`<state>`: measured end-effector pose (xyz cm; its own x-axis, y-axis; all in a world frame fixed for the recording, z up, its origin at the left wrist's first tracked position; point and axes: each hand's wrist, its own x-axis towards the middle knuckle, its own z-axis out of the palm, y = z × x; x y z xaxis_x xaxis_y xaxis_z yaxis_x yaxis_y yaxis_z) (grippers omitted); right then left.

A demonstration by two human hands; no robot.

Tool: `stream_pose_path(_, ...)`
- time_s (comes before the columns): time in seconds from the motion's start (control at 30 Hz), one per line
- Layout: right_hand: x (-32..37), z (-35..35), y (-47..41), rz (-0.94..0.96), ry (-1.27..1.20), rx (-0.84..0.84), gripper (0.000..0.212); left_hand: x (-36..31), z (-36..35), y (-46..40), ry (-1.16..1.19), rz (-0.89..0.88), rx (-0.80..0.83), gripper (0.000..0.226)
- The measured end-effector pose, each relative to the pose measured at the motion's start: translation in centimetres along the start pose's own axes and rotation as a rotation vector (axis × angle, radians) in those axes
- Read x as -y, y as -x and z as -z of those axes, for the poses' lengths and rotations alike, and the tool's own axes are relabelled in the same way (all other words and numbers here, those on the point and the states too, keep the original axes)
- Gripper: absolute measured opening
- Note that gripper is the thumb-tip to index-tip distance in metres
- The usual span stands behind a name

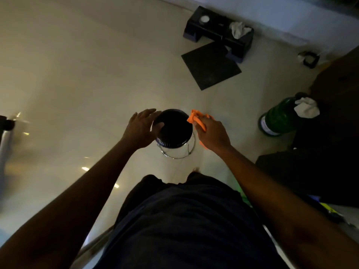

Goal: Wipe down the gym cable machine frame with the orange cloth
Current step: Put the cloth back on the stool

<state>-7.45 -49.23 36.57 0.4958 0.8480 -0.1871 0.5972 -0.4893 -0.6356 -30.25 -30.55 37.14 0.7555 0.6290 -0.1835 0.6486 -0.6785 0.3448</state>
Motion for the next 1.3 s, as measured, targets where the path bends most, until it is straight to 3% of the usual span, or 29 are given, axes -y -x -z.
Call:
stream_pose_path(0.23, -1.5, 2.0, -5.8, -0.220, -0.057, -0.161, 0.042, -2.0, 1.1, -14.1, -0.037, -0.243, 0.122, 0.064)
stream_pose_path(0.5, 0.0, -0.9, -7.1, -0.700, -0.101, -0.526, 0.050, -5.9, -0.8, -29.8, -0.143, -0.848, 0.371, 0.060)
stream_pose_path(0.73, 12.4, -8.7, -6.6, -1.211, -0.253, -0.972, 0.045, -7.5, 0.8, -33.0, -0.264, -1.410, 0.610, 0.062)
stream_pose_path(0.97, 26.1, -18.1, -7.3, -1.573, -0.522, -1.307, 0.039, -4.2, 2.7, -27.0, -0.258, -1.757, 0.866, 0.060)
stream_pose_path(1.13, 33.6, -22.6, -12.0, -1.583, -0.728, -1.521, 0.025, 1.6, 6.1, -23.8, -0.269, -1.781, 1.069, 0.052)
stream_pose_path(1.3, 38.7, -26.6, -17.7, -1.504, -0.891, -1.616, 0.034, 8.7, 9.5, -23.3, -0.156, -1.455, 1.391, 0.026)
